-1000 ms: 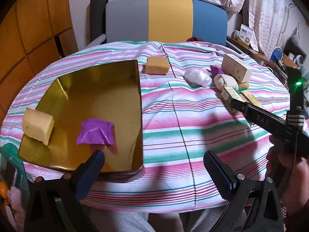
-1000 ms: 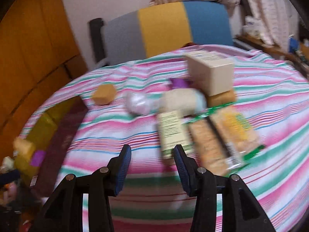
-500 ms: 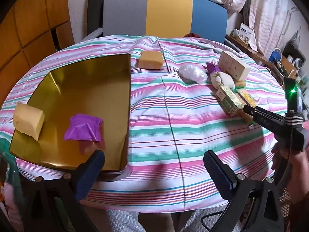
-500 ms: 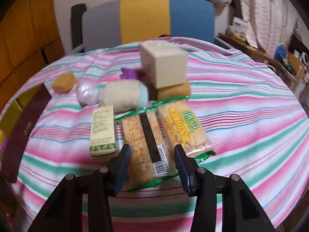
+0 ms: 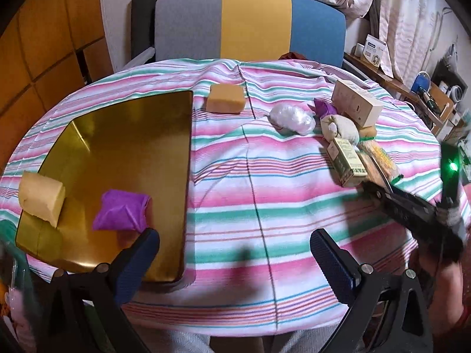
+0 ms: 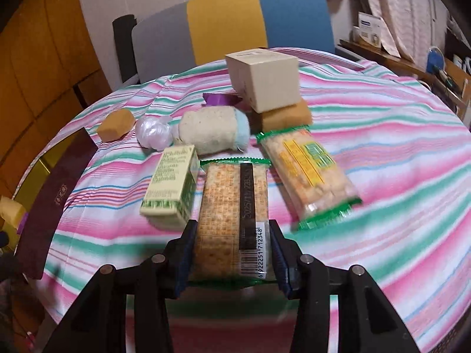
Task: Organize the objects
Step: 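Grasp the cracker packet with the right tool while the left tool grasps the green-labelled box, then place the green-labelled box in the tray with the left tool while the right tool places the cracker packet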
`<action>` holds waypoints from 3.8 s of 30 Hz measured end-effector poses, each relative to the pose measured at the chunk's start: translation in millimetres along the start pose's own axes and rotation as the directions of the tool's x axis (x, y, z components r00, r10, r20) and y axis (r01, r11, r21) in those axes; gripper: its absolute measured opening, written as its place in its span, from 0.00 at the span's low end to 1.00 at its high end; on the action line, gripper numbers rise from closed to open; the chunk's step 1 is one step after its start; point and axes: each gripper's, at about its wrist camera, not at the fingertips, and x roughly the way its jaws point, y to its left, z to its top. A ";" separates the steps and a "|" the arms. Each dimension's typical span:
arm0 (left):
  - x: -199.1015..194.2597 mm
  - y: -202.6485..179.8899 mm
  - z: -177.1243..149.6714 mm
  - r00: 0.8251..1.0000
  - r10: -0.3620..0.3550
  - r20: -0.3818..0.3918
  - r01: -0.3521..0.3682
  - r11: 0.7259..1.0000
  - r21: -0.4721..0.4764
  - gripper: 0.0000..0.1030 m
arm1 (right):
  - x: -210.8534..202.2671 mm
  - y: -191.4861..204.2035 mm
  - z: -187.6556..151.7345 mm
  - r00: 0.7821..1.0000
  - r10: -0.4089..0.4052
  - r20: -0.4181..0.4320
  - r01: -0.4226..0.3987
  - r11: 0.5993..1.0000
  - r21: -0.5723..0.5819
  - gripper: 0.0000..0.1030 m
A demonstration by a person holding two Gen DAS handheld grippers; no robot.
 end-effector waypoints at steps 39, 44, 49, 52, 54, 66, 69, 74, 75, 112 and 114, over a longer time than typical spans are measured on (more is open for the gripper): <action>104.5 -101.1 37.1 0.983 -0.182 -0.025 0.183 0.971 0.155 0.36 | -29.5 -9.4 -43.7 0.997 -0.052 0.060 0.050 0.998 0.022 0.46; 98.6 -89.9 30.6 0.973 -0.227 -0.042 0.230 0.967 0.109 0.36 | -29.0 -7.8 -43.9 0.995 -0.072 0.067 0.069 0.997 0.042 0.46; 99.0 -86.3 35.6 0.961 -0.270 -0.065 0.274 0.960 0.061 0.30 | -27.8 -6.9 -43.3 0.994 -0.087 0.067 0.083 0.995 0.059 0.46; 99.0 -87.0 38.8 0.963 -0.262 -0.057 0.265 0.963 0.054 0.61 | -28.1 -7.2 -43.6 0.994 -0.089 0.069 0.085 0.994 0.066 0.46; 100.8 -88.5 41.3 0.965 -0.260 -0.047 0.262 0.964 0.046 0.64 | -28.2 -6.6 -44.0 0.993 -0.092 0.071 0.087 0.994 0.068 0.46; 105.5 -86.1 39.8 0.969 -0.242 -0.038 0.245 0.960 0.136 0.32 | -29.9 -4.4 -46.9 0.990 -0.107 0.090 0.102 0.993 0.065 0.46; 97.3 -77.4 30.8 0.963 -0.266 -0.041 0.269 0.958 0.105 0.32 | -31.4 -2.0 -45.4 0.990 -0.118 0.080 0.113 0.991 0.067 0.45; 73.5 -69.0 16.4 0.961 -0.276 -0.009 0.275 0.955 0.114 0.32 | -33.8 7.1 -45.6 0.991 -0.114 0.072 0.111 0.992 0.053 0.45; 68.4 -67.7 15.0 0.961 -0.277 0.001 0.275 0.954 0.119 0.32 | -34.0 9.2 -46.0 0.991 -0.109 0.072 0.105 0.993 0.053 0.45; -19.2 170.3 -21.4 0.988 0.024 0.151 0.012 0.971 -0.237 0.32 | -76.2 189.3 -24.2 0.958 0.271 0.093 -0.246 0.944 -0.219 0.44; -15.3 180.4 -26.0 0.990 0.047 0.132 -0.014 0.970 -0.244 0.32 | -74.7 200.2 -22.6 0.954 0.288 0.086 -0.262 0.936 -0.235 0.44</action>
